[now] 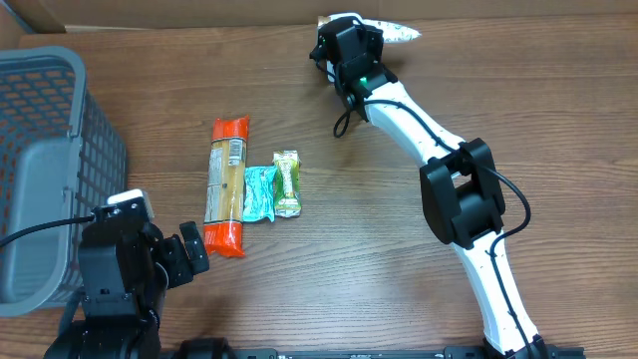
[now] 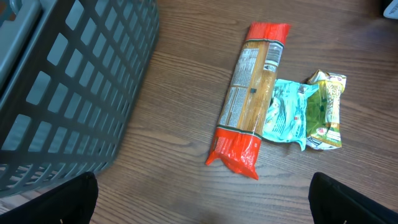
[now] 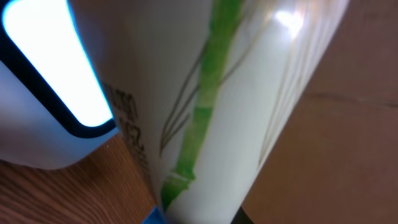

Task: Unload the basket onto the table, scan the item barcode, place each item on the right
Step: 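Hold the white tube against the front of the scanner, then carry the white tube to the right table edge and release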

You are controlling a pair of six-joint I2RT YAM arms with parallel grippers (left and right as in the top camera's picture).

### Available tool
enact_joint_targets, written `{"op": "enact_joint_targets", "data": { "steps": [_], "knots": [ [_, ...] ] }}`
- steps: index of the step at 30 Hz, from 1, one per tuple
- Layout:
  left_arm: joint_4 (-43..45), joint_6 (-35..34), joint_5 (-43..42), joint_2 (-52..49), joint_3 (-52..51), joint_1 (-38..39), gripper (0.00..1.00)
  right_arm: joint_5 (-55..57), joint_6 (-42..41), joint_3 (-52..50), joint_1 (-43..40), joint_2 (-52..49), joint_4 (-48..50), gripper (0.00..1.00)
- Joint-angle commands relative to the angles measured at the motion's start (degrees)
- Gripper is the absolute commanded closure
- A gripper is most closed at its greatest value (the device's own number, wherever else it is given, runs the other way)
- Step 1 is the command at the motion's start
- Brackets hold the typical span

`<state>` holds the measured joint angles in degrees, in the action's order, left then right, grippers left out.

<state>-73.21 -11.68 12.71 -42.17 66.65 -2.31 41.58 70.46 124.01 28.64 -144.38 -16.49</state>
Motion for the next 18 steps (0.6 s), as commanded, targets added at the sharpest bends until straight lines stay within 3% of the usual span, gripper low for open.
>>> {"op": "enact_joint_targets", "data": {
  "steps": [1,8,12,18],
  "knots": [
    [0.13,-0.57,0.94,0.2,-0.2,-0.31,0.0,2.32,-0.31,0.83,0.68,2.84,1.03,0.96],
    [0.13,-0.57,0.92,0.2,-0.2,-0.31,0.01,4.2,-5.05,0.85,1.36,5.44,-0.09,0.96],
    [0.13,-0.57,0.92,0.2,-0.2,-0.31,0.0,-3.76,-11.26,0.9,1.36,11.5,-9.92,0.96],
    [0.13,-0.57,0.92,0.2,-0.2,-0.31,0.0,-18.67,-29.53,0.9,0.46,23.52,-25.2,0.96]
  ]
}}
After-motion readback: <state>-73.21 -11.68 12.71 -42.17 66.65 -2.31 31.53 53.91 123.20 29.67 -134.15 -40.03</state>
